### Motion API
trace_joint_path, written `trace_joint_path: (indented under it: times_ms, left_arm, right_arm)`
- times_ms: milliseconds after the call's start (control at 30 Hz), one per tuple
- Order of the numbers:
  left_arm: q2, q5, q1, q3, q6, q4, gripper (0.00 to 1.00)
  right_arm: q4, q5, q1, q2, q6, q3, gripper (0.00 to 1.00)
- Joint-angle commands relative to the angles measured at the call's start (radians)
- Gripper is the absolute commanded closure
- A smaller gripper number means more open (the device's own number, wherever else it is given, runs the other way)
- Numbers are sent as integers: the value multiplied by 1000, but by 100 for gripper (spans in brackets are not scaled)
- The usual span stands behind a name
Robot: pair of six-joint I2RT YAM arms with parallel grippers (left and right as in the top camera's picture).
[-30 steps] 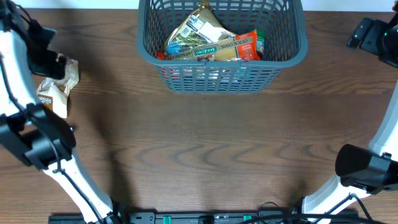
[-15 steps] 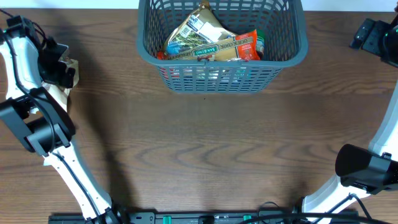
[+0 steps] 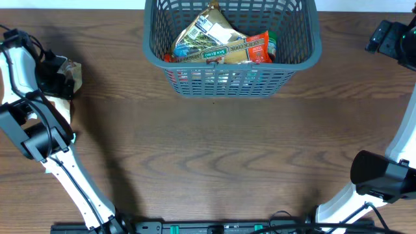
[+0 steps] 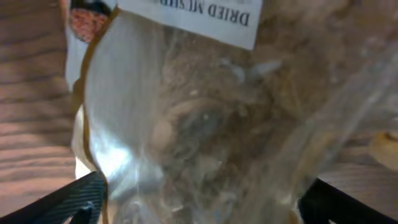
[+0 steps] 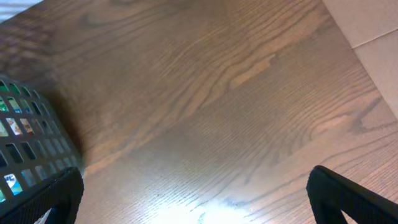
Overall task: Pack container
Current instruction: 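Move left gripper to the brown snack bar wrapper and grasp it, then carry the snack bar wrapper with left gripper into basket, release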
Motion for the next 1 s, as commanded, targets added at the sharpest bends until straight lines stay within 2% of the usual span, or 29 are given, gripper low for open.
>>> trace_joint_path:
  times_ms: [0, 33, 200, 300, 367, 567, 967]
  left_arm:
    - [21, 63, 5, -6, 7, -13, 14]
    - [21, 72, 5, -6, 7, -21, 21]
    - [21, 77, 2, -6, -18, -70, 71]
    - [14, 93, -10, -5, -56, -126, 81]
    - [4, 110, -21, -5, -83, -146, 94]
    - [-93, 133, -72, 7, -221, -156, 94]
    - [-560, 201, -253, 16, -271, -121, 94]
  right_arm:
    - [-4, 13, 6, -12, -13, -5, 1]
    - [-6, 13, 5, -12, -14, -5, 1]
    - [-6, 14, 5, -12, -14, -5, 1]
    - [-6, 13, 6, -12, -14, -5, 1]
    - [-6, 13, 6, -12, -14, -5, 1]
    - [-11, 13, 6, -12, -29, -5, 1]
    - [-50, 2, 6, -12, -29, -5, 1]
